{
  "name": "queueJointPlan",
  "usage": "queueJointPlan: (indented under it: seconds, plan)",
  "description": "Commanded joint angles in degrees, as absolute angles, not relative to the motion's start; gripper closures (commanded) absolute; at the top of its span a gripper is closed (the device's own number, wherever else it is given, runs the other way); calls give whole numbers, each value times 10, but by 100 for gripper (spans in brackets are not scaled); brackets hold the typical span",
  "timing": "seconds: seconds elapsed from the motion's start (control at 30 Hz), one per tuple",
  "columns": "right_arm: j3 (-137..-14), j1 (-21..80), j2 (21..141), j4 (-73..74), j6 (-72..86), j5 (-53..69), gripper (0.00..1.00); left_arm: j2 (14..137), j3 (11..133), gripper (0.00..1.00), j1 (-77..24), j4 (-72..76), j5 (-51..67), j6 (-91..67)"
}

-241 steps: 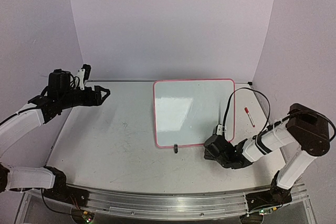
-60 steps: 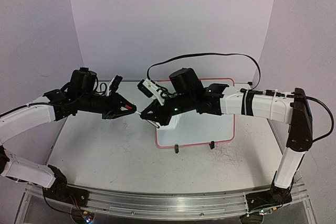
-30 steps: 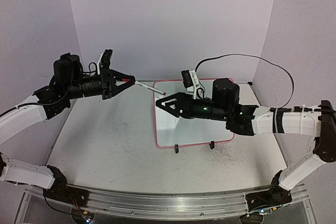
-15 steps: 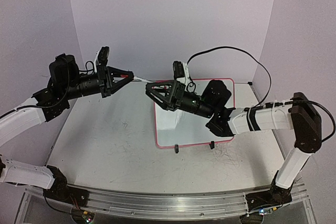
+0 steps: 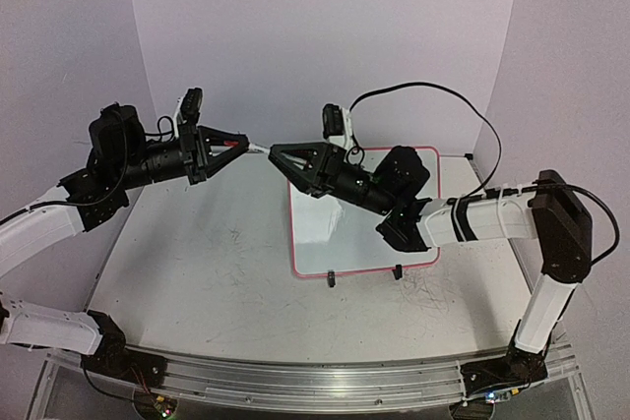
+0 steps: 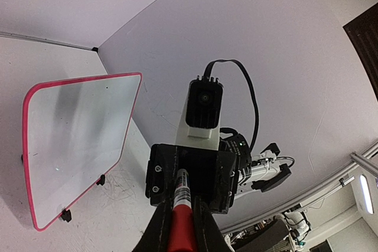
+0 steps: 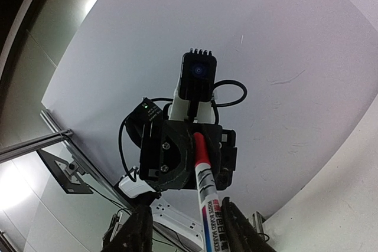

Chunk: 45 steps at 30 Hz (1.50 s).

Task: Write a sentence on the whiteboard
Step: Open the pen cap from the whiteboard marker.

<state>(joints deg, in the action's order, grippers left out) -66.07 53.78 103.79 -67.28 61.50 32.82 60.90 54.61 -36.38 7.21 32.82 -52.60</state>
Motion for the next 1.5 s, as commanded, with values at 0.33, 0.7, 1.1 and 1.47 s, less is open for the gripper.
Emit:
queueJointPlan:
  seconds: [0.33, 0.7, 1.1, 1.47]
  plan:
    - [-713, 542, 1069, -731, 622, 351, 59, 605, 547, 100, -366, 92, 341, -534]
    - [-729, 542, 1084, -738, 629, 361, 82, 602, 543, 100, -366, 91, 345, -538]
    - [-738, 543, 1089, -741, 625, 364, 78, 606, 541, 100, -366, 92, 352, -541]
    - [-712, 543, 1073, -743, 614, 349, 100, 594, 535, 100, -366, 92, 334, -535]
